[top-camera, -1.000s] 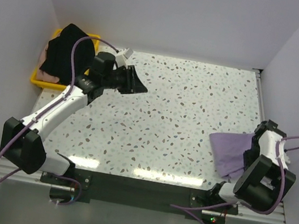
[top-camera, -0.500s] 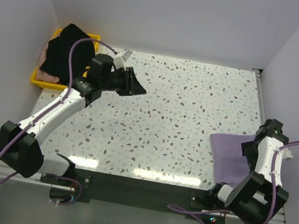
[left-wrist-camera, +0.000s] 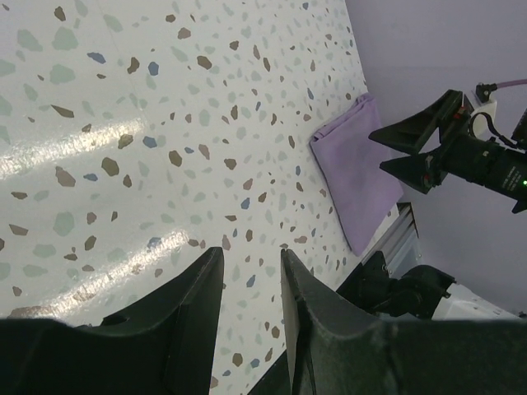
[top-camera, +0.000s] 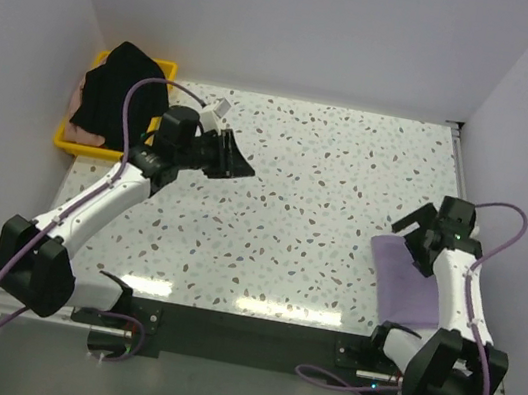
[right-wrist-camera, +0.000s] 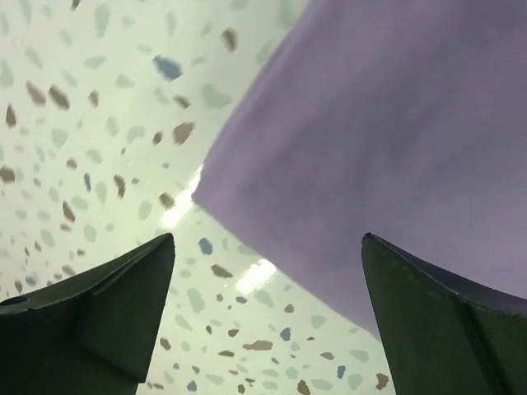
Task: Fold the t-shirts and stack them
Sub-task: Neatly place the folded tshirt to the corner
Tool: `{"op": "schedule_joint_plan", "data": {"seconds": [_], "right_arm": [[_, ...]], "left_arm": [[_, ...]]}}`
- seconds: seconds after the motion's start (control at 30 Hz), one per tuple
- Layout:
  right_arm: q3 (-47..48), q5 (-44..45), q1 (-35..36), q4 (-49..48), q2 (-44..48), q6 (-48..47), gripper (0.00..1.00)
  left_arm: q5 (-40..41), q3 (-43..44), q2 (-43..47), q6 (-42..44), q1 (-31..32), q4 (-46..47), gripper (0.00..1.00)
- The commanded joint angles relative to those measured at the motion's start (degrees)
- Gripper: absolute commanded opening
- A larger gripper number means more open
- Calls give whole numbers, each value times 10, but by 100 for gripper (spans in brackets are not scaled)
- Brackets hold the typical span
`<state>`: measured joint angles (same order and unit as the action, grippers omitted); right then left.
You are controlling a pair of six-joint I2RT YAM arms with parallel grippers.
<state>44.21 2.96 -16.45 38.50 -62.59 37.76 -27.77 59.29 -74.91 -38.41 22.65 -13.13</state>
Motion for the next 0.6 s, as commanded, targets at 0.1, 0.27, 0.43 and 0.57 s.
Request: {"op": "schedule_joint_plan", "data": {"seconds": [0.1,0.27,0.43,0.57], "right_arm": [[-18,16,90,-114,-72,15,99],[-18,28,90,-182,-150,28,99],[-13,43,86,-229,-212,57,99],[-16,29,55,-264,-251,72,99]], "left_arm": [[2,-22,8,-3,2,42,39],[4,-22,-5,1,0,46,39],[3,-16,-16,7,-2,44,39],[3,-10,-23,15,-6,36,39]]}}
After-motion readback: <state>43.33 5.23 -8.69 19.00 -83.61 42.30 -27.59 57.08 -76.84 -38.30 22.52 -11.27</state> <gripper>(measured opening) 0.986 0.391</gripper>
